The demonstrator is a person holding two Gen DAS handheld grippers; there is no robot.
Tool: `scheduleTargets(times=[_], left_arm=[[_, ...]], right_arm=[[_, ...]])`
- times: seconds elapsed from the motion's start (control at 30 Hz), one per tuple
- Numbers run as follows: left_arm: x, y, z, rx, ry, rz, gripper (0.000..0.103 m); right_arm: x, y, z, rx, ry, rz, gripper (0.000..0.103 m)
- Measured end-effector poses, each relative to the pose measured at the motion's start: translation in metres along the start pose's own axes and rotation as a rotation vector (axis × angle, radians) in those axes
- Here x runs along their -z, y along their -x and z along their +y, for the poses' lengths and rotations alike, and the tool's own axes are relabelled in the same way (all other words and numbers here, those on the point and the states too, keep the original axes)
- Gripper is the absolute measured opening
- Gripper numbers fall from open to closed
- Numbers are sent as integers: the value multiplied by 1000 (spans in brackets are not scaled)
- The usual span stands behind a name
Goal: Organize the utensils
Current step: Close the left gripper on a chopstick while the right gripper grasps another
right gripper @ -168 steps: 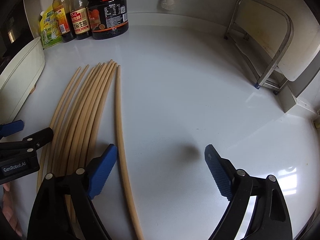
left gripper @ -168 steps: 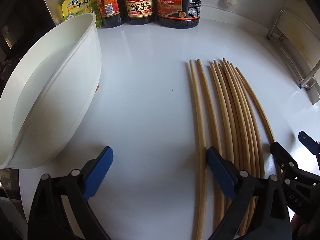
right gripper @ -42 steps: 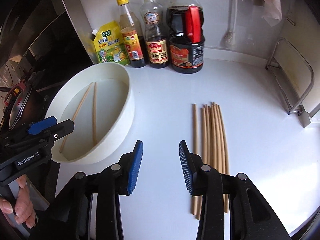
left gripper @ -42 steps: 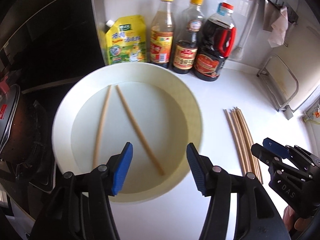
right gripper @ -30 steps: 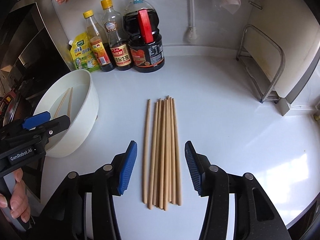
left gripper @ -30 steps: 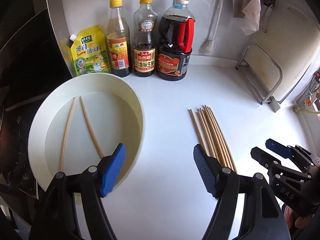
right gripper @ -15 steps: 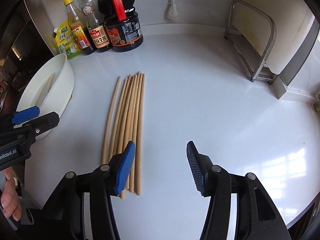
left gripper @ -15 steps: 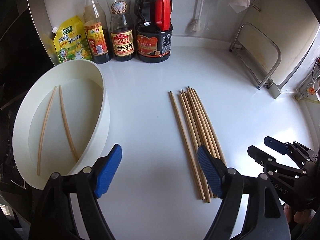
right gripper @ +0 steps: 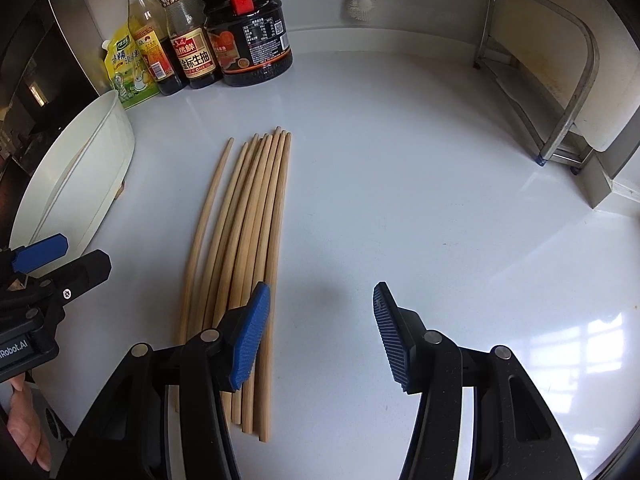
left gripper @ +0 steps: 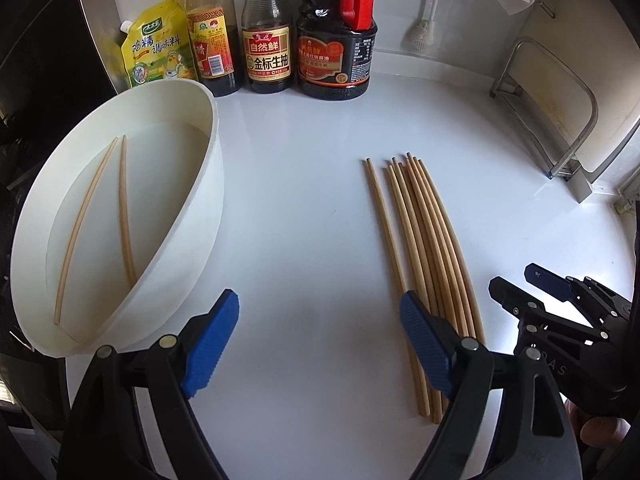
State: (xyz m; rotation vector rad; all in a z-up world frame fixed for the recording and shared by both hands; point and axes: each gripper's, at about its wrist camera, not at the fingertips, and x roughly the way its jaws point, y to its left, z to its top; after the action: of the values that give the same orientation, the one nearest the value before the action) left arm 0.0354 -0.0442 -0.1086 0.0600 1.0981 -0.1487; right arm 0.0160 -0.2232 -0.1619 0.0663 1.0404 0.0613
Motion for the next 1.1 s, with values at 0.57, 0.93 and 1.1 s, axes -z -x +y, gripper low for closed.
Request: scheduleTargets(times=[0.57,0.93,1.1], left_arm=[[5,-11,6,-21,32,3,81],[7,-19,-8,13,4,-3,84],[8,-27,-14,17,0,0,84]], right_arm=[[-1,-22,10,6,36,7,52],[0,-21,1,24,39,-5,52],[0,-20,-5,30,34,-12,52]])
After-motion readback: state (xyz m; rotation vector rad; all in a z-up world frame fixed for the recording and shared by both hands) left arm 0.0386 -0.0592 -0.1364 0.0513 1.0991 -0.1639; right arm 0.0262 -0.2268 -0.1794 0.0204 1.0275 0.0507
